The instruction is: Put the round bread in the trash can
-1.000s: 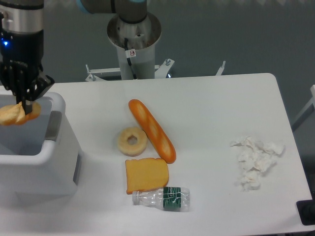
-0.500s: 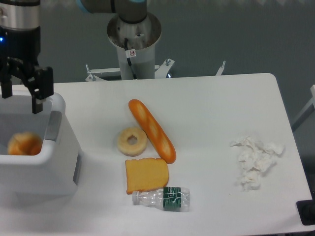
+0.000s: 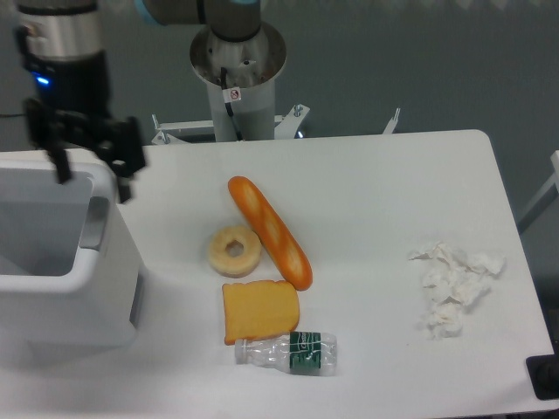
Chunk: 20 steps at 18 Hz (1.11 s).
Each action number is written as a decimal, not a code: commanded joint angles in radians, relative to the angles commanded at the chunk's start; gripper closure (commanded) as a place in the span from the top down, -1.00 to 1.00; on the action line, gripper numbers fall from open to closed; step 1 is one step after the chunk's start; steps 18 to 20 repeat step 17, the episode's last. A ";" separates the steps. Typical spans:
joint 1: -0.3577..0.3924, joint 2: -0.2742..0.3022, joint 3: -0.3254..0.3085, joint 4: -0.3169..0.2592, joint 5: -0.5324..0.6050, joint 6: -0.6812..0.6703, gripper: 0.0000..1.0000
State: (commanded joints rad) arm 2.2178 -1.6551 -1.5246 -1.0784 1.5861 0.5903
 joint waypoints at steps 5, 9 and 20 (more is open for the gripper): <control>0.212 -0.079 -0.036 0.002 -0.002 0.187 1.00; 0.373 -0.153 -0.020 -0.005 0.003 0.419 1.00; 0.485 -0.265 -0.020 -0.035 0.018 0.649 1.00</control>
